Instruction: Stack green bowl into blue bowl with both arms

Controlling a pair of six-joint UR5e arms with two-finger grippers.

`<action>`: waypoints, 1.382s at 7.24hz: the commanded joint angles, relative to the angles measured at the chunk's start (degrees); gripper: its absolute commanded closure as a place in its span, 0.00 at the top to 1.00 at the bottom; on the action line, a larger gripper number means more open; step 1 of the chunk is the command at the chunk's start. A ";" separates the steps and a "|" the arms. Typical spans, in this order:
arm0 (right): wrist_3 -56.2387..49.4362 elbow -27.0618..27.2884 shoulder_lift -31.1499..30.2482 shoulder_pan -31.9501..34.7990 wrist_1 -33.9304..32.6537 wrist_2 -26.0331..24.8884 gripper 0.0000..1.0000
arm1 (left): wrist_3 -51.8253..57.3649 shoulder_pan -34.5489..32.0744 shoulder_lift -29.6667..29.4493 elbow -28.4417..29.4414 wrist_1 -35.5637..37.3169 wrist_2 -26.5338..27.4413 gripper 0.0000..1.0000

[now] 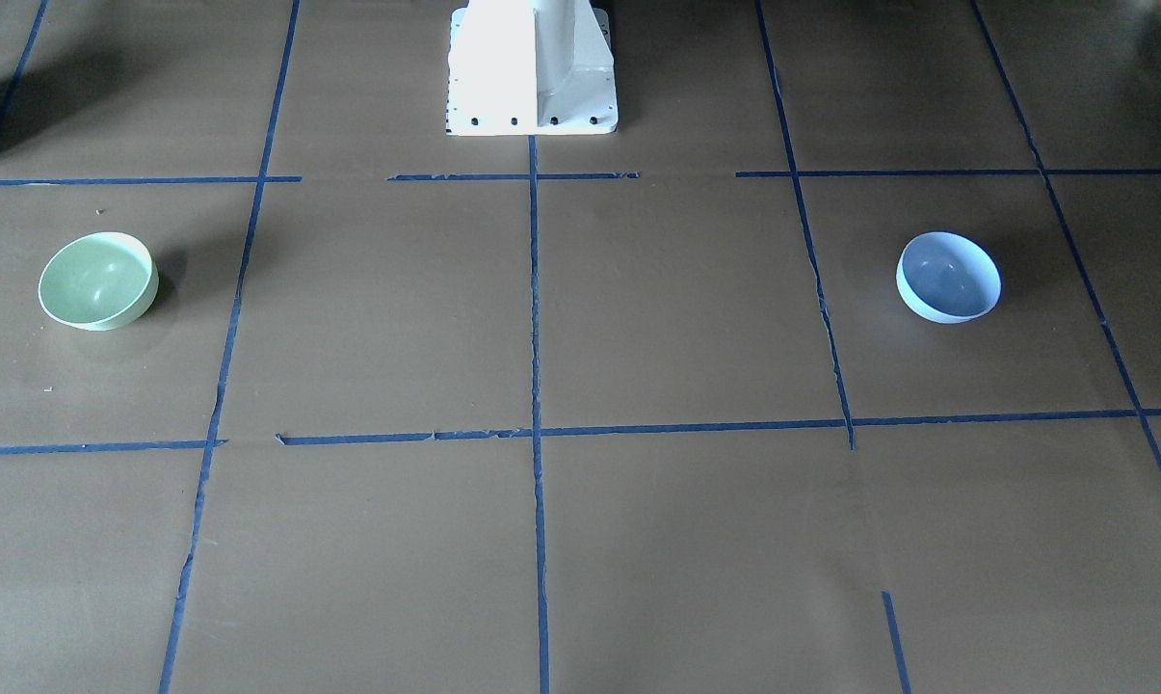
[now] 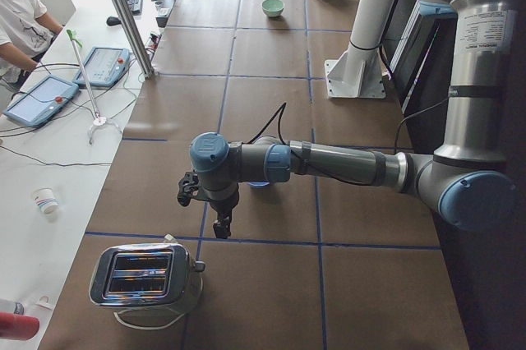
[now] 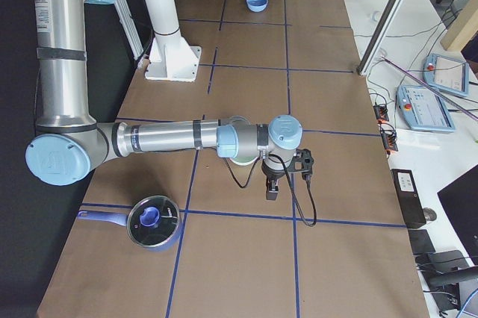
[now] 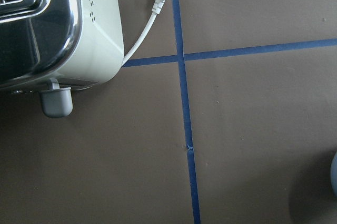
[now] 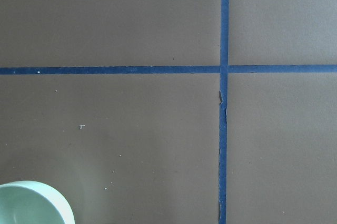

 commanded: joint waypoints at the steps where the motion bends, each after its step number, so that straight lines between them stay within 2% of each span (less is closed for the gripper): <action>1: 0.03 -0.04 0.16 -0.01 0.00 -0.05 1.00 | -0.26 -0.07 -0.30 -1.37 1.29 -0.07 1.00; 8: 0.12 -0.13 0.43 -0.01 -0.09 0.03 1.00 | -0.18 -0.33 0.92 -0.95 0.25 0.46 1.00; 10: 0.29 -0.22 0.43 -0.01 -0.09 -0.05 1.00 | -3.83 3.51 1.62 0.19 -7.80 0.20 1.00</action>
